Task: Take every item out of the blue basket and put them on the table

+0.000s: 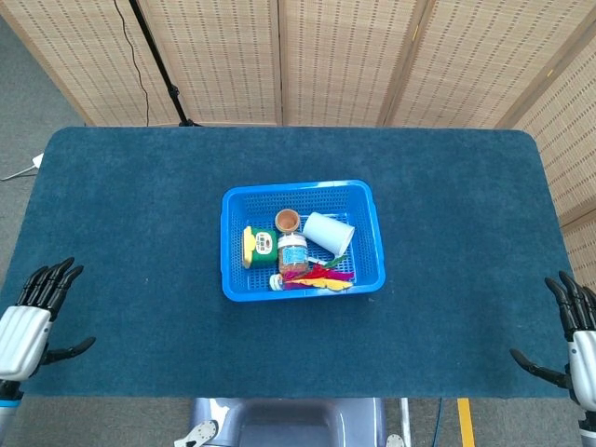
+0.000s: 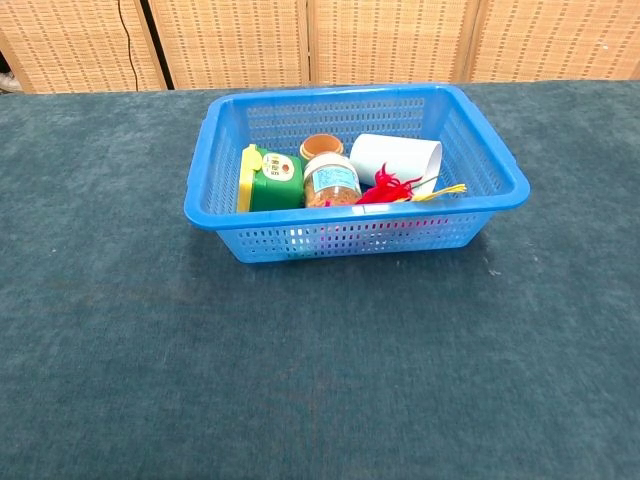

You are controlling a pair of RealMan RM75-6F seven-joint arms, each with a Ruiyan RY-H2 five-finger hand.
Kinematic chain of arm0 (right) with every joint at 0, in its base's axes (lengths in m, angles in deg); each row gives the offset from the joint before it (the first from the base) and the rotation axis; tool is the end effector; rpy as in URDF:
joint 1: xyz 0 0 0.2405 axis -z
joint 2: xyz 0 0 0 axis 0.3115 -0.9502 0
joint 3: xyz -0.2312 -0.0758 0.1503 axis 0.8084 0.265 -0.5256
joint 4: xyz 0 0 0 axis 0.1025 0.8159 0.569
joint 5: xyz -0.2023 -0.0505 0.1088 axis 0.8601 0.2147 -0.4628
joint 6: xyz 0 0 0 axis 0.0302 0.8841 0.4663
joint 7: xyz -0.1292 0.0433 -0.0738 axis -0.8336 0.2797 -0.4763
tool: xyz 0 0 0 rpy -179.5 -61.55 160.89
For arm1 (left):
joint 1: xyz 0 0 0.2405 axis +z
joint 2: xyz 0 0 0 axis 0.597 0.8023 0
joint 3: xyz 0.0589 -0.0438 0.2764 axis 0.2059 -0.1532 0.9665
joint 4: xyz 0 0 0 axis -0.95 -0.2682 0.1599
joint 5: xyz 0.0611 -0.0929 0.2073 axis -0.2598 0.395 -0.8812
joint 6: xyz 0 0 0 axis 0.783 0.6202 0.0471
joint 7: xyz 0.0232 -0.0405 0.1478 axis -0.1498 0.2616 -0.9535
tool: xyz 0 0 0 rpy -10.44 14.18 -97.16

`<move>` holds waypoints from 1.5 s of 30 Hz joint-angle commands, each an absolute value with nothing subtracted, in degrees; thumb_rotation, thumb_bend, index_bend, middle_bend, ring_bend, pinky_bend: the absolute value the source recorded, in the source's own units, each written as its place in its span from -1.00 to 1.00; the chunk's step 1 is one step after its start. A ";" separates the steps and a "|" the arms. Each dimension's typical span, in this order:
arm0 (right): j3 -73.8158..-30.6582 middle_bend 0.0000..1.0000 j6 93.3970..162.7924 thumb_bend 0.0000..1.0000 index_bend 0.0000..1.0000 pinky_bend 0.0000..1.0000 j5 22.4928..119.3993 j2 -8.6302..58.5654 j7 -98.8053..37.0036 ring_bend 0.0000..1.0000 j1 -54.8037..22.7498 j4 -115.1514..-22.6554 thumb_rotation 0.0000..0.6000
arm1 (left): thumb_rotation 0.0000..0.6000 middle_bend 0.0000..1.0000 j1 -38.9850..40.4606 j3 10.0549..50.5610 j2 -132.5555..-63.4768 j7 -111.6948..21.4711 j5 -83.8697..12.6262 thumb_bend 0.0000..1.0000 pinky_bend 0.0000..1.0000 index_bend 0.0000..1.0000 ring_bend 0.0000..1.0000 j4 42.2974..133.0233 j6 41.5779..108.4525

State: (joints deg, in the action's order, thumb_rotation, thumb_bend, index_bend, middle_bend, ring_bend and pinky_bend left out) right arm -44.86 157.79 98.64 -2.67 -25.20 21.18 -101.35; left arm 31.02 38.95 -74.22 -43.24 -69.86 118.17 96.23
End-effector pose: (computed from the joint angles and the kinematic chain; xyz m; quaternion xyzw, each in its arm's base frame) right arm -0.3065 -0.1493 0.1935 0.5166 -0.4280 0.4745 0.5699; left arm -0.2910 0.1815 0.1450 -0.6291 -0.3987 -0.4423 0.4996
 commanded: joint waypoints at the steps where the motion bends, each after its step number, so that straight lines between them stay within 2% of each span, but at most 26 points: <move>1: -45.14 -1.00 157.54 -1.00 -1.00 -1.00 98.05 -2.94 -24.72 -1.00 21.03 -101.40 1.00 | 1.00 -1.00 26.07 36.08 -72.37 -48.15 -69.64 -1.00 -1.00 -1.00 -1.00 123.08 90.80; 9: -46.24 -1.00 156.42 -1.00 -1.00 -1.00 95.20 -3.41 -23.10 -1.00 20.54 -100.95 1.00 | 1.00 -1.00 13.91 29.30 -74.01 -58.22 -62.73 -1.00 -1.00 -1.00 -1.00 129.69 76.16; 15: -46.94 -1.00 154.27 -1.00 -1.00 -1.00 92.76 -3.53 -22.63 -1.00 19.62 -100.56 1.00 | 1.00 -1.00 4.05 24.29 -80.20 -67.09 -50.14 -1.00 -1.00 -1.00 -1.00 128.56 66.03; 19: -47.40 -1.00 152.91 -1.00 -1.00 -1.00 91.11 -3.37 -22.98 -1.00 19.02 -100.35 1.00 | 1.00 -1.00 -2.54 21.69 -85.00 -72.99 -40.43 -1.00 -1.00 -1.00 -1.00 125.55 62.15; 28: -49.03 -1.00 150.32 -1.00 -1.00 -1.00 86.61 -3.06 -23.30 -1.00 17.76 -99.46 1.00 | 1.00 -1.00 -15.51 20.25 -94.83 -84.56 -17.68 -1.00 -1.00 -1.00 -1.00 116.25 60.87; 37: -50.05 -1.00 148.27 -1.00 -1.00 -1.00 83.77 -2.79 -23.57 -1.00 16.76 -98.60 1.00 | 1.00 -1.00 -24.66 21.31 -101.74 -90.41 -2.49 -1.00 -1.00 -1.00 -1.00 107.17 60.71; 45: -50.65 -1.00 146.88 -1.00 -1.00 -1.00 81.92 -2.41 -24.20 -1.00 16.06 -98.05 1.00 | 1.00 -1.00 -28.74 23.31 -104.71 -91.66 4.99 -1.00 -1.00 -1.00 -1.00 102.50 60.43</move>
State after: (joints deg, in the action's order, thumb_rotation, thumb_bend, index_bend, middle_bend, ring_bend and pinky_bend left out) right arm -50.61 147.04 82.05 -2.49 -24.07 16.16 -98.13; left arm -28.12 22.83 -104.02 -91.47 4.20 103.29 60.49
